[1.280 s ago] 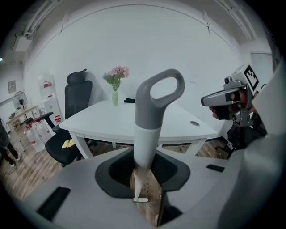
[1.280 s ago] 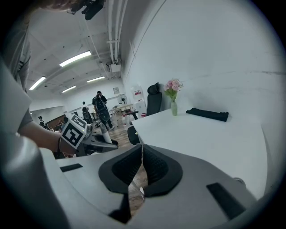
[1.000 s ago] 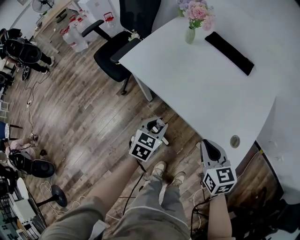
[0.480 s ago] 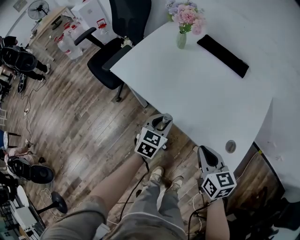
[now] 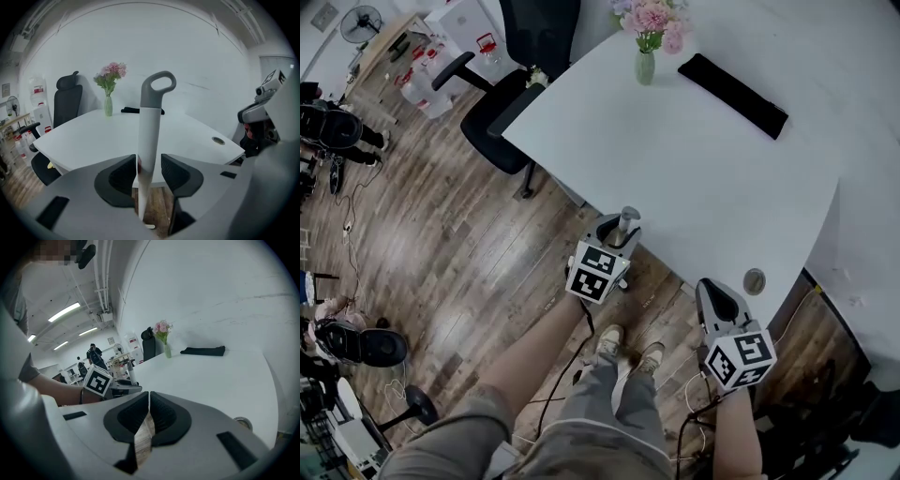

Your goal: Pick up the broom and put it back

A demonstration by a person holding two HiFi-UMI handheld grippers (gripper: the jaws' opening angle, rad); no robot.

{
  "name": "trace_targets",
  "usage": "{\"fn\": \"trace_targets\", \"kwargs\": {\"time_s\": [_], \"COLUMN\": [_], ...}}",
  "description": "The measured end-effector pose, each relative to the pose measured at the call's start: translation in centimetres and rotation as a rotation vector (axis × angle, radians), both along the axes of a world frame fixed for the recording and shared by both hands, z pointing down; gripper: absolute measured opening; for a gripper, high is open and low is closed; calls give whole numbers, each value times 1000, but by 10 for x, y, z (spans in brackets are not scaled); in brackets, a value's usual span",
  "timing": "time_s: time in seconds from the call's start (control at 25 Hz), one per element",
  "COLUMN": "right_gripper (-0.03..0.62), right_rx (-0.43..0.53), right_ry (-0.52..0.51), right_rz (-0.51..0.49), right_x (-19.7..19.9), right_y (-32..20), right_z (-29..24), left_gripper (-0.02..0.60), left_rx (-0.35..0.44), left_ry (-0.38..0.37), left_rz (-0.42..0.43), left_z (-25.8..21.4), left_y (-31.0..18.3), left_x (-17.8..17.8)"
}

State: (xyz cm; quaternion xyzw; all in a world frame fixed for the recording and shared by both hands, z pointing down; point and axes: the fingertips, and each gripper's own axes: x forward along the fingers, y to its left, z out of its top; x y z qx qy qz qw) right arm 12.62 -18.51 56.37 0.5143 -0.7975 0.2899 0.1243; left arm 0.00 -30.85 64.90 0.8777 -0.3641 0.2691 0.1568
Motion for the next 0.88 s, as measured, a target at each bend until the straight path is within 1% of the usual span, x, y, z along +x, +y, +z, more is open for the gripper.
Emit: {"fn": "trace_targets", "kwargs": {"time_s": [0.24, 0.32, 0.48, 0.68, 0.88], "right_gripper": [37, 35, 37, 37, 35], "right_rx": [57, 96, 177, 282, 377], "right_ry": [-18, -25, -25, 2, 6], "right_rz": [-8, -16, -17, -12, 1], "right_x": [1, 0, -1, -1, -8], "right_y": [-2, -2, 2, 17, 40], "right_z": [-35, -54, -97, -154, -208], "left_gripper": [190, 189, 178, 163, 122], "left_rx": [-14, -1, 51, 136, 228], "left_ry": [23, 25, 14, 27, 39], "left_rz": [-41, -34, -3, 12, 39], "left_z": [-22, -36, -70, -130, -190], "left_y": [17, 23, 32, 41, 59], "left_x": [-7, -9, -15, -25, -35]}}
